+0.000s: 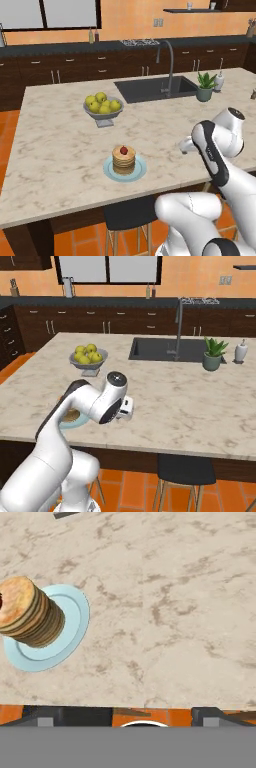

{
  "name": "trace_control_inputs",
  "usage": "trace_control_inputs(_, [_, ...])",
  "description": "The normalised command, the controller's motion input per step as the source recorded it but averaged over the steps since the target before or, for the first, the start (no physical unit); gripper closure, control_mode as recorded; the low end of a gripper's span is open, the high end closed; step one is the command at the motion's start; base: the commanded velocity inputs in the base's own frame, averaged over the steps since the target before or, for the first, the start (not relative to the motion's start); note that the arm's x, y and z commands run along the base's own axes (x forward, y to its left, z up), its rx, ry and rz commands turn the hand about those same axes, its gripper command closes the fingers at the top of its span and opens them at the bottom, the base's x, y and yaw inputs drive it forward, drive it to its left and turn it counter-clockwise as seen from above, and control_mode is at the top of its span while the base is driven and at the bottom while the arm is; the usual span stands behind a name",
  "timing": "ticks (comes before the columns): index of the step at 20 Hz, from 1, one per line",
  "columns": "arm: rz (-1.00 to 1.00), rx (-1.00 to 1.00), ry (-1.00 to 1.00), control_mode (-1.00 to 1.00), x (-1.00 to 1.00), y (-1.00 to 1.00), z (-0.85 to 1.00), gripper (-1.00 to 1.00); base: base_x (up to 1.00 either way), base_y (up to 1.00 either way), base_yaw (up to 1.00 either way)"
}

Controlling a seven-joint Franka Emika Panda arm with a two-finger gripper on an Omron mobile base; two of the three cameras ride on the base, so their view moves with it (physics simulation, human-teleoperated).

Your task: Take the strawberry from the fridge and place it on top of the pancake, located on the dining counter.

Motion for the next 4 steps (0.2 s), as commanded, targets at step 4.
trace_control_inputs(4, [-0.07, 0.01, 0.00, -1.00, -0.51, -0.20, 0.00, -1.00, 0.00, 0.00, 0.00])
